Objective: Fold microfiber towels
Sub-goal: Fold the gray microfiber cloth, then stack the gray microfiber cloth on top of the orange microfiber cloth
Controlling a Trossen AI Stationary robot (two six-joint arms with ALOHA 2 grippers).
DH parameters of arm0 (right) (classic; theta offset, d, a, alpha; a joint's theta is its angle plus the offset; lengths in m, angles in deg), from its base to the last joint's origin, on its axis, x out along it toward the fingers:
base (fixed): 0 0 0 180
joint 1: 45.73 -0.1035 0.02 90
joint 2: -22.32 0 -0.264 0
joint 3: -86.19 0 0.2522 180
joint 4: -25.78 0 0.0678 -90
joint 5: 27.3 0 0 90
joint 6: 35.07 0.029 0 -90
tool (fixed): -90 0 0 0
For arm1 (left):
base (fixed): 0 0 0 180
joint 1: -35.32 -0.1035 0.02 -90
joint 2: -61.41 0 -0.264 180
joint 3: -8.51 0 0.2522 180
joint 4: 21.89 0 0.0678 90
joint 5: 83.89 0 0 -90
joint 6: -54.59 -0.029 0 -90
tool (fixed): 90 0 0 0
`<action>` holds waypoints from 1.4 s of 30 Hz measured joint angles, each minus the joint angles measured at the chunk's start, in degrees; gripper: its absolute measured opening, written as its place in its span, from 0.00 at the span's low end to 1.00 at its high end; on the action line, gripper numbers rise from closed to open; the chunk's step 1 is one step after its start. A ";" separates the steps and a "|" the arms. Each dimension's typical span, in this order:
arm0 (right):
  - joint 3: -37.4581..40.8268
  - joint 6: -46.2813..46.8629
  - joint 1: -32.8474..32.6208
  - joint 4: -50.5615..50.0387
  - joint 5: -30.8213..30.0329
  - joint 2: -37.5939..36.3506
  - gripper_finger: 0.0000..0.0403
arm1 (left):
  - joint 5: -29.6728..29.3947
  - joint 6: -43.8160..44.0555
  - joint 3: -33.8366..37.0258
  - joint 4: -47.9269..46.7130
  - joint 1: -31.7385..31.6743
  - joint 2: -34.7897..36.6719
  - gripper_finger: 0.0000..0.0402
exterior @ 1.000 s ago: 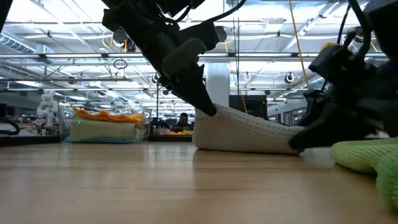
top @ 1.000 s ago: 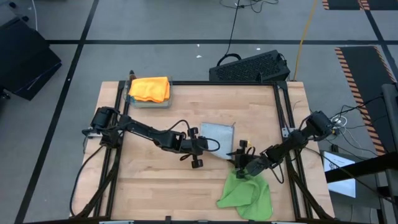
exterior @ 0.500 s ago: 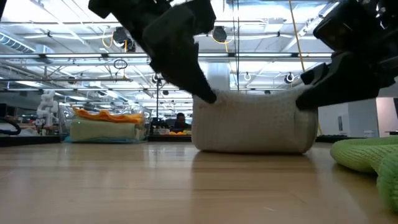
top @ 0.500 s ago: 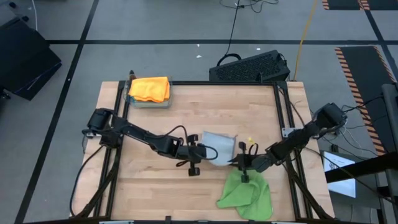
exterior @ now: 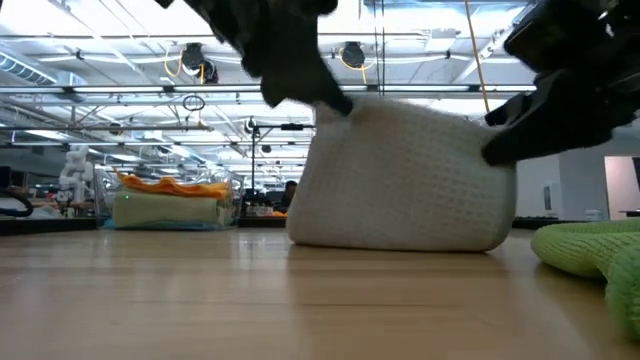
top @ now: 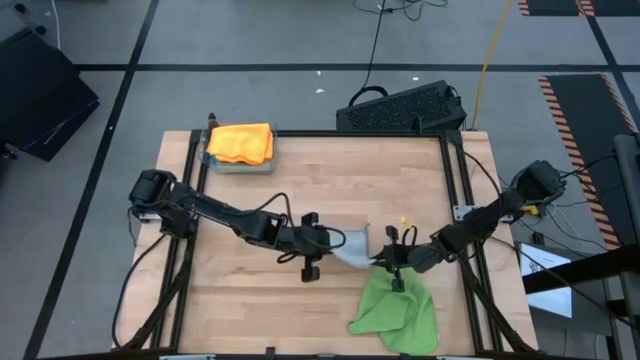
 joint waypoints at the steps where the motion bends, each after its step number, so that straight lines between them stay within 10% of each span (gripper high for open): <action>1: 0.00 -0.37 0.74 -0.51 -0.72 0.03 0.02 | -0.57 0.16 0.02 -1.25 -0.47 -0.20 0.06; 24: 0.02 -2.30 21.03 1.22 12.77 4.69 0.05 | -2.13 4.28 0.33 -11.10 -9.02 -3.62 0.03; 42: 0.04 0.79 19.45 -9.37 5.41 -3.89 0.41 | -7.53 4.25 0.24 -4.02 -9.62 -3.88 0.45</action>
